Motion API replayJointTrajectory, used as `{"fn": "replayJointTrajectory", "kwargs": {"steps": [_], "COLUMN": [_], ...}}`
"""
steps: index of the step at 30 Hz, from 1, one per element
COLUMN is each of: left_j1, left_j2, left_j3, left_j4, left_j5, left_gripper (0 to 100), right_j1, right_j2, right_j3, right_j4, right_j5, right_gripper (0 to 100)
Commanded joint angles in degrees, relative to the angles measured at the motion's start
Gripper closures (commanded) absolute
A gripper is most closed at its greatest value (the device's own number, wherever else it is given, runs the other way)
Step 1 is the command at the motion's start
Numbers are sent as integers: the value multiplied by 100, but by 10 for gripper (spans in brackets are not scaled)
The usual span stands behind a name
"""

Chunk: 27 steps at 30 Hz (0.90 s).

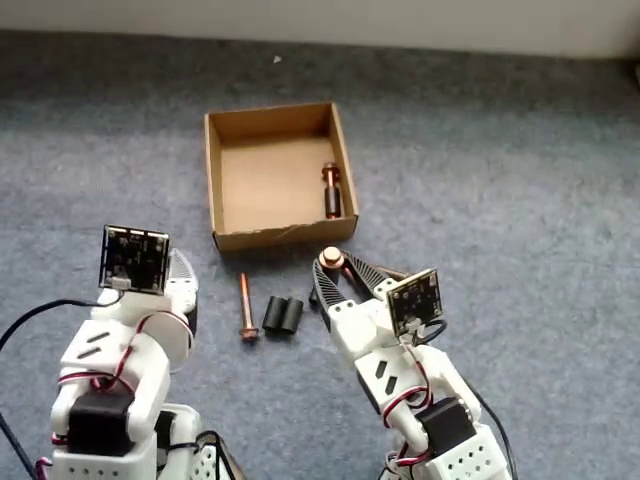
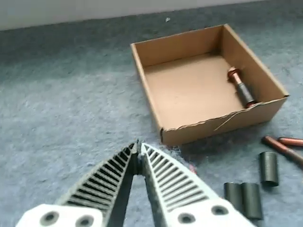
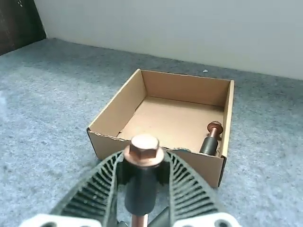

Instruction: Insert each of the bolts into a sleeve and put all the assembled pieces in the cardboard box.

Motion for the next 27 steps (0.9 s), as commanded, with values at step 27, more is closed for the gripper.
{"fn": "replayJointTrajectory", "kwargs": {"steps": [27], "left_j1": [-1226], "left_j2": [13], "left_j3": [2993], "left_j4": [-2409], "left_j5": [-756], "left_gripper": [995], "right_j1": [312], "right_j2": [9235], "right_j3": [-6000], "right_j4": [-2677], "right_j5": [193], "right_gripper": [994]}}
